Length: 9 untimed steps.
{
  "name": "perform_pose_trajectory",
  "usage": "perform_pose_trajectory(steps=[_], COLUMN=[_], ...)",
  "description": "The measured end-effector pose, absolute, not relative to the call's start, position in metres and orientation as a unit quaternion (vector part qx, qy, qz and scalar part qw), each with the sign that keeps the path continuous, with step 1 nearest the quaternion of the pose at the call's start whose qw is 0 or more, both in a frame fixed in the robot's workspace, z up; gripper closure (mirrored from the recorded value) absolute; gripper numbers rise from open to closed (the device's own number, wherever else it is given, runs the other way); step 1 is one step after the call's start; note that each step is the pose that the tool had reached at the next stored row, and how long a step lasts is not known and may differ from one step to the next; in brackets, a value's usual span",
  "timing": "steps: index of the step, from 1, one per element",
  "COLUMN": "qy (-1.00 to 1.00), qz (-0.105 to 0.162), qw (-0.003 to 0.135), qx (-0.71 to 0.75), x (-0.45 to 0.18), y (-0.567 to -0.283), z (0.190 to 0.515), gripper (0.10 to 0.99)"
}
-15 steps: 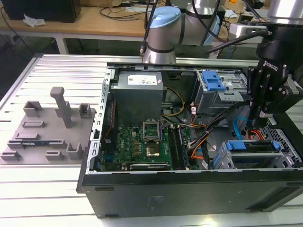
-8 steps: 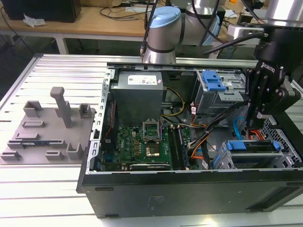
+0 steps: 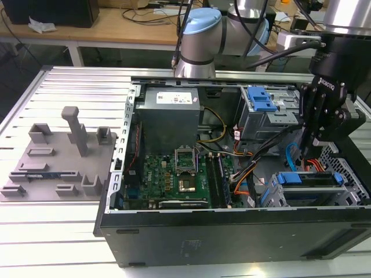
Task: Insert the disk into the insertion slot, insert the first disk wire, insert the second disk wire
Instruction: 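Insert the second disk wire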
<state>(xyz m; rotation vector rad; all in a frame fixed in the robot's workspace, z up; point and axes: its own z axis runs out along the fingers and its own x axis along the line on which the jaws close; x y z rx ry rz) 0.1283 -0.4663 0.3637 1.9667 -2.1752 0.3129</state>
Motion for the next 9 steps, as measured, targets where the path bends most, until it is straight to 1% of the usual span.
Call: perform_pose_trajectory(steps=[5,6,9], qy=[-0.734,-0.734,-0.734], qz=[0.105,0.105,0.105], qw=[0.096,0.096,0.096], qx=[0.664,0.664,0.664], x=[0.1283,0.1283,0.1283], y=[-0.4657,-0.4654,-0.4650], z=[0.3625,0.3625,0.3624], gripper=[0.788,0.863,0.863])
